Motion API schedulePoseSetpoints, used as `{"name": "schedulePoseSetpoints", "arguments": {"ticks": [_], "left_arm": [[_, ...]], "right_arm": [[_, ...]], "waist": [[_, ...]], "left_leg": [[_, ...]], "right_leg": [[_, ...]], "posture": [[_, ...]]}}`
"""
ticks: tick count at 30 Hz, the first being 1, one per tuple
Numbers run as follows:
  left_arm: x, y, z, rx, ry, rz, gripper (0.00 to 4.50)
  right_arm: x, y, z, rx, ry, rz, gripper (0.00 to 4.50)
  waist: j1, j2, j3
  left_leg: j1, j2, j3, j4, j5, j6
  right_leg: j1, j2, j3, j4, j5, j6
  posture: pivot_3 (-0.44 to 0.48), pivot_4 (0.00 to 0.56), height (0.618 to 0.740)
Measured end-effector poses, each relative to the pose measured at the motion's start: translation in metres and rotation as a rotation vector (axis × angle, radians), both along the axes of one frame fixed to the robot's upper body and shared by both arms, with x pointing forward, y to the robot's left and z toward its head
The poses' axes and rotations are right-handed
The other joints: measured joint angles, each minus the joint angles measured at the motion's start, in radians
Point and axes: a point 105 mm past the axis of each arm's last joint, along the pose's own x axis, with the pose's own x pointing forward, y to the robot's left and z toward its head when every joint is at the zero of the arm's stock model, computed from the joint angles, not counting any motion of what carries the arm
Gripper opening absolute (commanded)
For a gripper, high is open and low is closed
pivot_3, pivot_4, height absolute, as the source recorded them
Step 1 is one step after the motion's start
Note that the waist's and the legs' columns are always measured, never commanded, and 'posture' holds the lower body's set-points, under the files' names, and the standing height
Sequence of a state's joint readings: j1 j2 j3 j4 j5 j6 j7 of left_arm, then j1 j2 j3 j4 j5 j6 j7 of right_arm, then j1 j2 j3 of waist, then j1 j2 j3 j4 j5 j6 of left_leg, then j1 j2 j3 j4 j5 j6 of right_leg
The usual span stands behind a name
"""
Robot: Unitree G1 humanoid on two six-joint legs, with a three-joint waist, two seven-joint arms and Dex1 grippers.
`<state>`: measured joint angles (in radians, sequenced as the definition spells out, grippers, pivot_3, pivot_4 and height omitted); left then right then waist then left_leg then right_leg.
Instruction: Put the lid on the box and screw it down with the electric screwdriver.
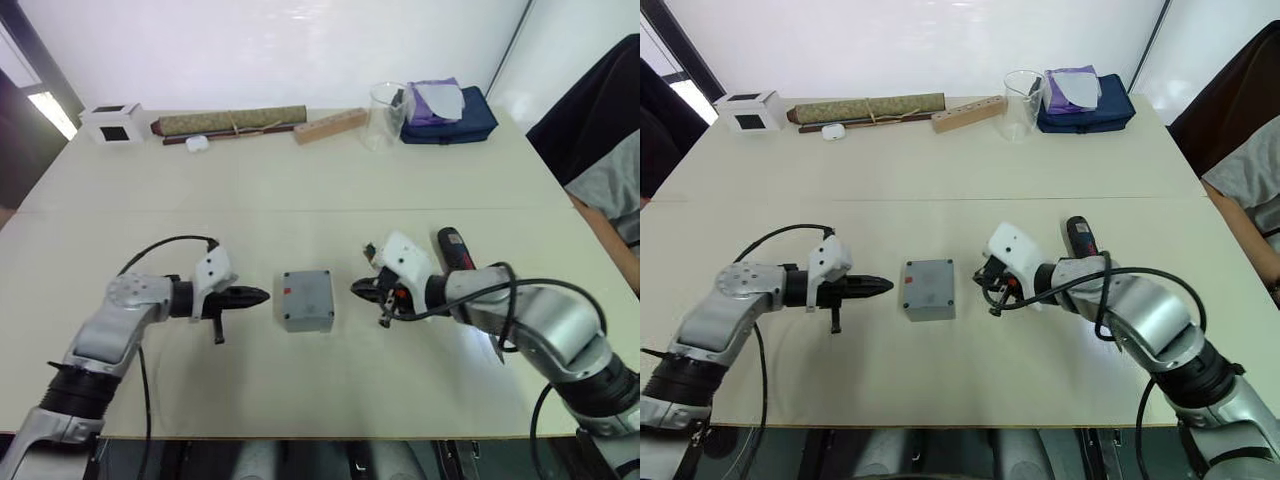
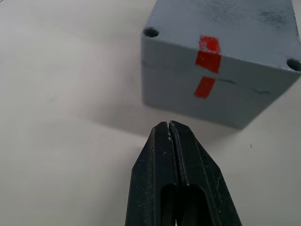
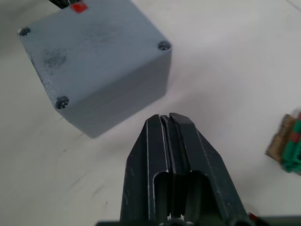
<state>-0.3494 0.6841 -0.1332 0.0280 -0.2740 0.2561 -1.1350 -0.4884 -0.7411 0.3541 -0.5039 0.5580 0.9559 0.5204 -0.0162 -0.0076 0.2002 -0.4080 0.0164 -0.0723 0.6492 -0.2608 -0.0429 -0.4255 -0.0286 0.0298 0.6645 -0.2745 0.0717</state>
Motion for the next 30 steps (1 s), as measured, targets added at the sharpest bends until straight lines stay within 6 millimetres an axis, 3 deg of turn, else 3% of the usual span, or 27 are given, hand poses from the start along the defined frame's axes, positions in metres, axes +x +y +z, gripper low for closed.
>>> {"name": "schedulePoseSetpoints", "arguments": {"ticks": [6,18,21,25,30], "left_arm": [[0.004,-0.009,-0.001,-0.005,-0.005,-0.016,0.0],[0.034,-0.041,0.002,-0.016,-0.059,-0.089,0.0],[0.035,-0.035,-0.002,0.016,-0.06,-0.098,0.0],[0.033,-0.011,-0.003,0.098,-0.054,-0.103,0.0],[0.004,0.004,-0.006,0.162,0.018,-0.214,0.0]], "right_arm": [[-0.006,0.018,-0.02,0.001,0.072,0.033,0.04],[-0.022,0.025,-0.018,-0.012,0.146,0.09,0.04],[-0.018,0.017,-0.01,-0.017,0.122,0.058,0.04],[0.002,-0.011,0.006,-0.064,0.025,-0.063,0.04],[0.027,-0.018,0.011,-0.012,-0.021,-0.164,0.04]], "waist": [[-0.001,0.0,0.0],[-0.004,-0.001,-0.001],[-0.003,-0.001,-0.001],[-0.003,-0.001,-0.001],[-0.005,0.0,-0.001]], "left_leg": [[0.0,0.0,0.0,0.0,0.0,0.0],[0.001,0.0,-0.002,0.002,0.0,0.0],[0.001,0.0,-0.002,0.002,0.0,0.0],[0.001,0.0,-0.002,0.002,0.0,0.0],[0.001,0.0,-0.002,0.0,0.0,0.0]], "right_leg": [[0.0,0.0,0.0,0.001,0.0,0.0],[0.001,0.001,-0.001,0.002,0.0,0.0],[0.001,0.001,-0.001,0.002,0.0,0.0],[0.001,0.0,-0.001,0.002,0.0,0.0],[0.001,0.0,-0.001,0.002,0.0,0.0]], "posture": [[0.0,0.15,0.736],[0.0,0.15,0.736],[0.0,0.15,0.736],[0.0,0.15,0.736],[0.0,0.15,0.736]]}}
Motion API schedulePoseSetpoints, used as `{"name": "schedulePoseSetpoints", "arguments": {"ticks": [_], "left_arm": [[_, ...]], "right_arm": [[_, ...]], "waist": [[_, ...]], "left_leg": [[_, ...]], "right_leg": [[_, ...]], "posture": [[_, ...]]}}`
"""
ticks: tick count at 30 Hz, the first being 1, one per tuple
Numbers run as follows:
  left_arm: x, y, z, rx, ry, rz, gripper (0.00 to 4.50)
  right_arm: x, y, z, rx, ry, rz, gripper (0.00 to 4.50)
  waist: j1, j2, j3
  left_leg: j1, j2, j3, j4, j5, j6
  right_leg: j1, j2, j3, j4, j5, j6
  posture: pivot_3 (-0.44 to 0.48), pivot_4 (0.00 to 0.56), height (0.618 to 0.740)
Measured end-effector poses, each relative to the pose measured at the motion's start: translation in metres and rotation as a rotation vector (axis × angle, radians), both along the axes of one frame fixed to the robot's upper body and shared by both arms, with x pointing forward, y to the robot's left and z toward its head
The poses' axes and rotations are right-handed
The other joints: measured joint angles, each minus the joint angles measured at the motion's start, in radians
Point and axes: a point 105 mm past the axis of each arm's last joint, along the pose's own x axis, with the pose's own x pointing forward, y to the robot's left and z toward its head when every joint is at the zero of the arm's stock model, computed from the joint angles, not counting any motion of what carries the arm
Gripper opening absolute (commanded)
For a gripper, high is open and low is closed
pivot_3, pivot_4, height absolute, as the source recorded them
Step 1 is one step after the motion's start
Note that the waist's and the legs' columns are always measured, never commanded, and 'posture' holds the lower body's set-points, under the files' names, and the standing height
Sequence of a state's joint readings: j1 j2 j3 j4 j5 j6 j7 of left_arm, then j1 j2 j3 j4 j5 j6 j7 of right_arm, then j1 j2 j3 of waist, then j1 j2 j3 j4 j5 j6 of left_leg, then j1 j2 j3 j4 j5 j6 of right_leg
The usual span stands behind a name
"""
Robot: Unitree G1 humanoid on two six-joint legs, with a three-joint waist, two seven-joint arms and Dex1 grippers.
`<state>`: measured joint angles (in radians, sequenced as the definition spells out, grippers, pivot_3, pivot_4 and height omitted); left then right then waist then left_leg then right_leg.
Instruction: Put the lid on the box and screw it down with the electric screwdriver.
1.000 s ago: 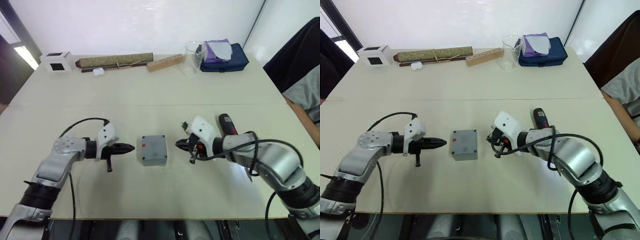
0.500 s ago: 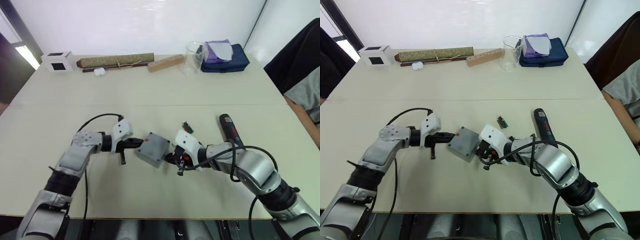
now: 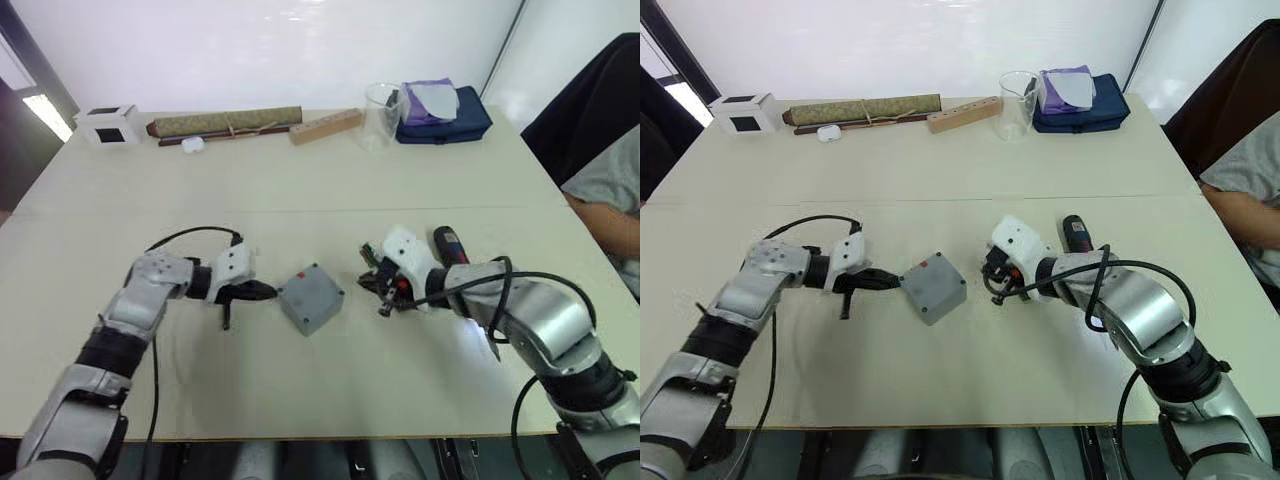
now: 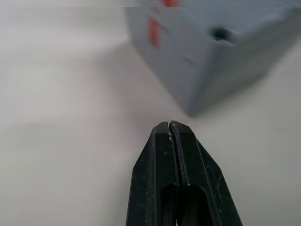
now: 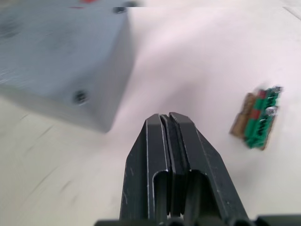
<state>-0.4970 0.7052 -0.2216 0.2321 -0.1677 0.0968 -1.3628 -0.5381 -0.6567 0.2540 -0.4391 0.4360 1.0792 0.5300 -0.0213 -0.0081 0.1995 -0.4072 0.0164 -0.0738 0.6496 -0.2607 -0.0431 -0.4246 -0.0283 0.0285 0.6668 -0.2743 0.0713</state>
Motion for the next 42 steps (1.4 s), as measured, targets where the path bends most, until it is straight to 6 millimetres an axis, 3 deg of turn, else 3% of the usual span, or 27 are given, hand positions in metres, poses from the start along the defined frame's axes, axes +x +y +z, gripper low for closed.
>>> {"name": "schedulePoseSetpoints", "arguments": {"ticks": [4,10,32,39,42], "left_arm": [[-0.011,-0.006,0.002,-0.006,0.026,-0.041,0.0],[-0.011,-0.022,0.005,-0.044,-0.003,-0.049,0.0],[0.015,-0.028,0.006,-0.03,-0.052,-0.015,0.0],[0.009,-0.023,0.008,-0.019,-0.053,-0.031,0.0],[0.003,-0.014,0.018,-0.03,-0.054,-0.02,0.0]], "right_arm": [[0.007,0.01,-0.004,0.028,-0.008,0.005,0.04],[0.003,0.026,-0.014,0.036,0.014,0.063,0.04],[-0.014,0.022,-0.024,0.044,0.098,0.042,0.04],[-0.021,0.024,-0.012,0.069,0.048,0.043,0.04],[-0.018,0.013,-0.001,0.104,-0.044,-0.017,0.04]], "waist": [[0.006,0.0,0.0],[0.005,0.0,0.0],[0.003,0.0,0.0],[0.002,0.0,0.0],[0.002,0.0,0.0]], "left_leg": [[0.0,0.0,0.0,0.001,0.0,0.0],[0.0,0.0,0.0,0.002,0.0,0.0],[0.0,0.0,0.0,0.002,0.0,0.0],[0.0,0.0,0.0,0.002,0.0,0.0],[0.0,0.0,-0.001,0.002,0.0,0.0]], "right_leg": [[0.0,0.0,0.0,0.0,0.0,0.0],[0.0,0.0,0.0,0.0,0.0,0.0],[0.0,0.0,0.0,0.002,0.0,0.0],[0.0,0.0,0.0,0.002,0.0,0.0],[0.0,0.0,0.0,0.002,0.0,0.0]], "posture": [[0.0,0.15,0.736],[0.0,0.15,0.736],[0.0,0.15,0.736],[0.0,0.15,0.736],[0.0,0.15,0.736]]}}
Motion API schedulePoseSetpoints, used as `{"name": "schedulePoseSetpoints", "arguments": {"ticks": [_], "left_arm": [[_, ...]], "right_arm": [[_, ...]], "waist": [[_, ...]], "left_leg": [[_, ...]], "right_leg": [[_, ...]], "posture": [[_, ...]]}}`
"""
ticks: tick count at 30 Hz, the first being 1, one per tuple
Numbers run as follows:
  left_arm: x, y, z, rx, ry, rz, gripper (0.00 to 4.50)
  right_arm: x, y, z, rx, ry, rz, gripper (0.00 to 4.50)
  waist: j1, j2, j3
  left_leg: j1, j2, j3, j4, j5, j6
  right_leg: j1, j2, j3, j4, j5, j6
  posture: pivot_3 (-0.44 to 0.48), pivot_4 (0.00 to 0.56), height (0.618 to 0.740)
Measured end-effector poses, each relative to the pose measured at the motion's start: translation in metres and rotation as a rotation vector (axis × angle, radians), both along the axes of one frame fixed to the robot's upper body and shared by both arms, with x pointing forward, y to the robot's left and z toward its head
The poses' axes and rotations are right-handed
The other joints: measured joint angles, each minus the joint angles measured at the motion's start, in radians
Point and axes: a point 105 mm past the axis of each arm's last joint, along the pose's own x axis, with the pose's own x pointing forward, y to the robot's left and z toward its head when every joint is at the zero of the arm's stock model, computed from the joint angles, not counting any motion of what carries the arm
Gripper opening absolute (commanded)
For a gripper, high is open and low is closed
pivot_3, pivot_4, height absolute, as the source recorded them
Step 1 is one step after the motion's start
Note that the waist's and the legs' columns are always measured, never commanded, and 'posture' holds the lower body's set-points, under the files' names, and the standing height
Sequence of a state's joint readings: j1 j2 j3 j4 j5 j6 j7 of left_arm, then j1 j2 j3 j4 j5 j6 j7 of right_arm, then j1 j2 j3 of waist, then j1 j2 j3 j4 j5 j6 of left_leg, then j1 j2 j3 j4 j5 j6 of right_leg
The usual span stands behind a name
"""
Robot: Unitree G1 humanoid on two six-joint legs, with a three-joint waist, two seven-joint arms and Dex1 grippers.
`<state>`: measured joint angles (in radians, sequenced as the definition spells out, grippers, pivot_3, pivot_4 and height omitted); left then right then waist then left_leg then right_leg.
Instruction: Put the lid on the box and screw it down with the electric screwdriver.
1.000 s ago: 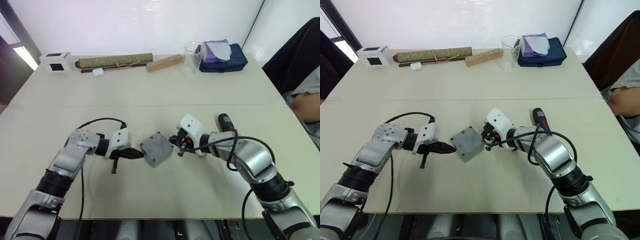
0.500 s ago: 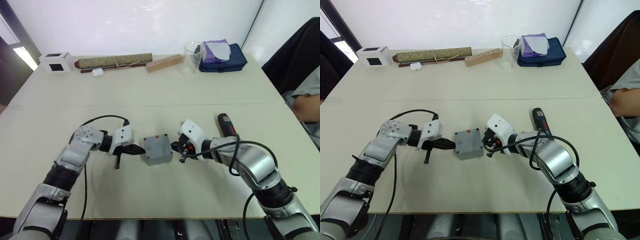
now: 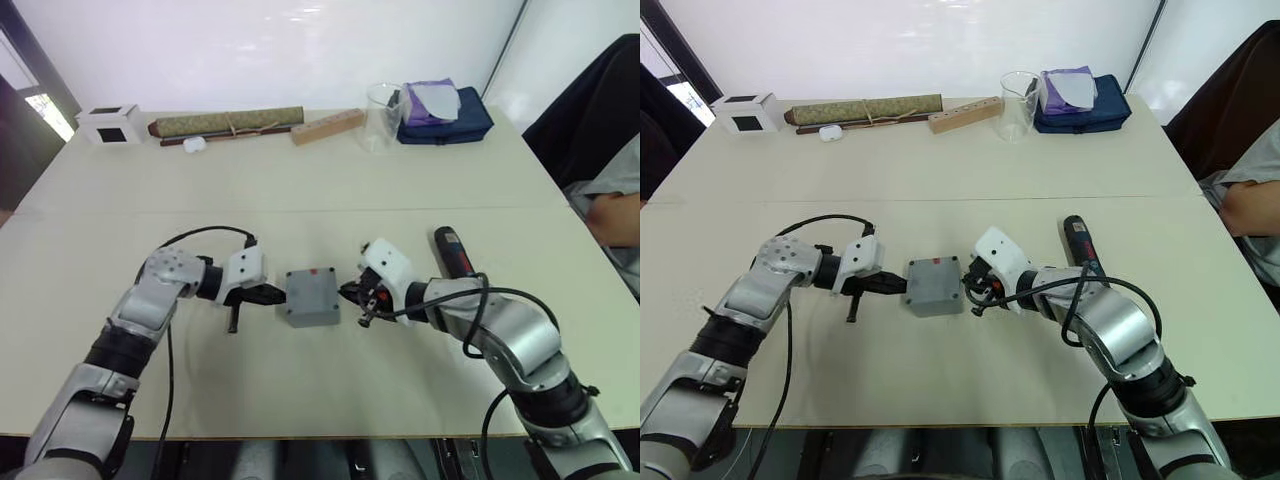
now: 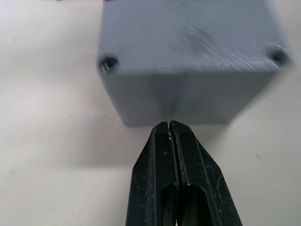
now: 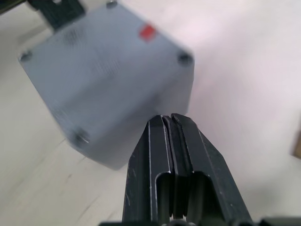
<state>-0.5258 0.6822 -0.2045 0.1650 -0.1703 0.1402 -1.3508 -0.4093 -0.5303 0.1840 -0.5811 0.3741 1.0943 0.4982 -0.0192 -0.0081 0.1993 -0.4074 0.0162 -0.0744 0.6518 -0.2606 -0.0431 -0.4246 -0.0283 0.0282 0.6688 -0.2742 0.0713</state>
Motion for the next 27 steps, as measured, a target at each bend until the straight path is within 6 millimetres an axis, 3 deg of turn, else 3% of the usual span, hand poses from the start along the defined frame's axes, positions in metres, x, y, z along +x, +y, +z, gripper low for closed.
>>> {"name": "schedulePoseSetpoints", "arguments": {"ticks": [2,5,12,22,27], "left_arm": [[-0.001,0.005,0.015,-0.027,-0.017,0.019,0.0],[-0.005,-0.001,0.036,-0.106,-0.027,0.019,0.0],[-0.005,-0.021,0.079,-0.214,-0.09,-0.004,0.0],[-0.003,-0.029,0.086,-0.244,-0.109,0.004,0.0],[-0.003,-0.03,0.085,-0.244,-0.107,0.002,0.0]], "right_arm": [[0.007,-0.01,0.012,0.032,-0.071,-0.063,0.04],[0.018,-0.024,0.023,0.08,-0.128,-0.147,0.91],[0.038,-0.035,0.004,0.122,-0.073,-0.219,3.64],[0.066,-0.034,-0.013,0.185,-0.022,-0.257,3.64],[0.071,-0.037,-0.019,0.189,-0.014,-0.271,3.64]], "waist": [[0.001,0.0,0.0],[0.001,0.0,0.0],[0.0,0.0,0.0],[-0.004,0.0,0.0],[-0.001,0.0,0.0]], "left_leg": [[0.0,0.0,0.0,0.0,0.0,0.0],[0.0,0.0,0.0,0.001,0.0,0.0],[0.0,0.0,0.0,0.001,0.0,0.0],[0.001,0.0,0.001,0.001,0.0,-0.001],[0.001,0.0,0.001,0.001,0.0,-0.001]], "right_leg": [[0.0,0.0,0.0,0.0,0.0,0.0],[0.0,0.0,0.0,0.001,0.0,0.0],[0.001,0.0,0.0,0.001,0.0,0.0],[0.0,0.0,0.001,0.002,0.0,0.0],[0.0,0.0,0.001,0.002,0.0,0.0]], "posture": [[0.0,0.15,0.736],[0.0,0.15,0.736],[0.0,0.15,0.736],[0.0,0.15,0.736],[0.0,0.15,0.736]]}}
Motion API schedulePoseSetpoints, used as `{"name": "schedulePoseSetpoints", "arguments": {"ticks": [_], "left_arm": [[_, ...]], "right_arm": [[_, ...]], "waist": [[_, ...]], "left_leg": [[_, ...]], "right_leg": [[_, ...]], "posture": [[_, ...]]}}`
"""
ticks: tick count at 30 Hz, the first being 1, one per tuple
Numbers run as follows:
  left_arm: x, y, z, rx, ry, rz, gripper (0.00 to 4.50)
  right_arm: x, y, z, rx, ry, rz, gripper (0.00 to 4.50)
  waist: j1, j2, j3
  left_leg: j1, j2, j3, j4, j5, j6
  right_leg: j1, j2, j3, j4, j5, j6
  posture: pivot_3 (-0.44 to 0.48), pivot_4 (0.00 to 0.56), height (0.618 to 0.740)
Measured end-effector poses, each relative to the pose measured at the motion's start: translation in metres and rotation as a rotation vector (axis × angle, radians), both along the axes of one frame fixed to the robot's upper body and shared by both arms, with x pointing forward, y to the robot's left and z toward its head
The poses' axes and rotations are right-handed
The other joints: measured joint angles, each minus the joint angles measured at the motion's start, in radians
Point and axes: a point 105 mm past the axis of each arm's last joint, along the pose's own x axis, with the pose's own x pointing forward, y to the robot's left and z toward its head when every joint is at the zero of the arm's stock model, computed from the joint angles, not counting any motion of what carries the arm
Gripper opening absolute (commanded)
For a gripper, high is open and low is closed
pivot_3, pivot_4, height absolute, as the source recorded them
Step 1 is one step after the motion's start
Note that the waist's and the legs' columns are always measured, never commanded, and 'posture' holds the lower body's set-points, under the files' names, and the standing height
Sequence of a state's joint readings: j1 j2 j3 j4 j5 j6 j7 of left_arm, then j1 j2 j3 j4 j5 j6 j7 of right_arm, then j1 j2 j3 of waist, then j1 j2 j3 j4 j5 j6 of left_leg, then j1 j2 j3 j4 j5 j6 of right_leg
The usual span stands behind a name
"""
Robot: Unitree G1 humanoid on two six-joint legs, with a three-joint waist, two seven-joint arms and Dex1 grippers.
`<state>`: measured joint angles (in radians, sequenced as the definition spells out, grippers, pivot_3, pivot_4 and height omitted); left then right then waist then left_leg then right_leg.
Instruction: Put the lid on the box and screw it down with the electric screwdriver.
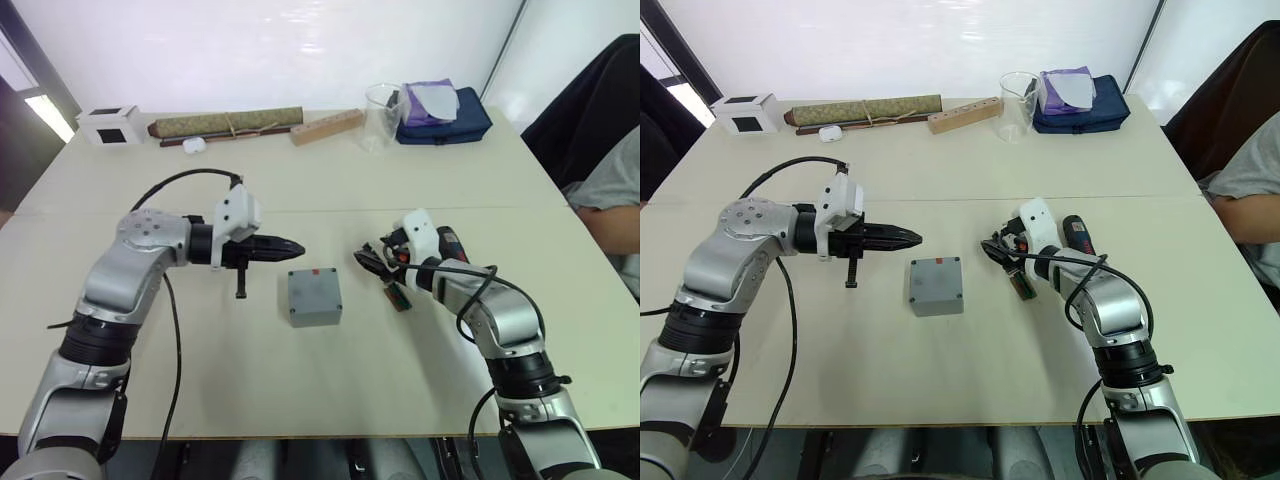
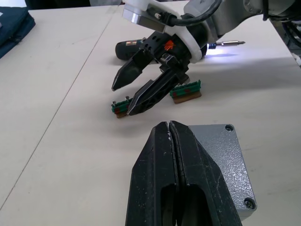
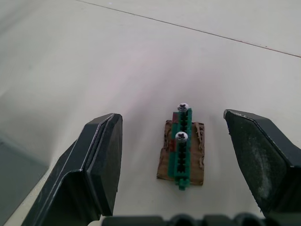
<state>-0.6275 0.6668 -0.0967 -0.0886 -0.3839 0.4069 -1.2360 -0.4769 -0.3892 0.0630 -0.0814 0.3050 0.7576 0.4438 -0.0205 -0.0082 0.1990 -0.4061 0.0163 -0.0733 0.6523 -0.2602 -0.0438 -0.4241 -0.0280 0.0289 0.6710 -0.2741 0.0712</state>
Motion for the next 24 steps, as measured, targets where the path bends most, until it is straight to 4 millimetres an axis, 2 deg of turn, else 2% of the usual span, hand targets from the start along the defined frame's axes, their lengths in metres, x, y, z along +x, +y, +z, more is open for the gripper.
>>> {"name": "schedulePoseSetpoints", "arguments": {"ticks": [8,9,10,18,24], "left_arm": [[0.0003,-0.0006,-0.0001,-0.002,-0.001,0.002,0.0],[0.0006,-0.0006,0.0,-0.003,-0.001,0.004,0.0],[0.0007,-0.0006,0.0001,-0.004,-0.002,0.006,0.0],[0.0015,-0.0012,-0.0001,-0.007,-0.004,0.012,0.0],[0.0014,-0.0033,-0.0006,-0.013,-0.002,0.009,0.0]], "right_arm": [[0.0026,-0.0002,-0.0025,0.002,0.008,-0.004,3.64],[0.0026,0.0,-0.0024,0.002,0.007,-0.004,3.25],[0.0027,-0.0001,-0.0024,0.002,0.007,-0.004,3.14],[0.0031,-0.0012,-0.0026,-0.006,0.005,-0.009,0.03],[0.0034,-0.0024,-0.0025,-0.004,0.006,-0.016,0.03]], "waist": [[0.0,0.0,0.0],[0.0,0.0,0.0],[0.0,0.0,0.0],[0.0,0.0,0.0],[0.0,0.0,0.0]], "left_leg": [[0.0,0.0,0.0,0.0,0.0,0.0],[0.0,0.0,0.0,0.0,0.0,0.0],[0.0,0.0,0.0,0.0,0.0,0.0],[0.0,0.0,0.0,0.0,0.0,0.0],[0.0,0.0,0.0,0.0,0.0,0.0]], "right_leg": [[0.0,0.0,0.0,0.0,0.0,0.0],[0.0,0.0,0.0,0.0,0.0,0.0],[0.0,0.0,0.0,0.0,0.0,0.0],[0.0,0.0,0.0,0.0,0.0,0.0],[0.0,0.0,0.0,0.0,0.0,0.0]], "posture": [[0.0,0.15,0.736],[0.0,0.15,0.736],[0.0,0.15,0.736],[0.0,0.15,0.736],[0.0,0.15,0.736]]}}
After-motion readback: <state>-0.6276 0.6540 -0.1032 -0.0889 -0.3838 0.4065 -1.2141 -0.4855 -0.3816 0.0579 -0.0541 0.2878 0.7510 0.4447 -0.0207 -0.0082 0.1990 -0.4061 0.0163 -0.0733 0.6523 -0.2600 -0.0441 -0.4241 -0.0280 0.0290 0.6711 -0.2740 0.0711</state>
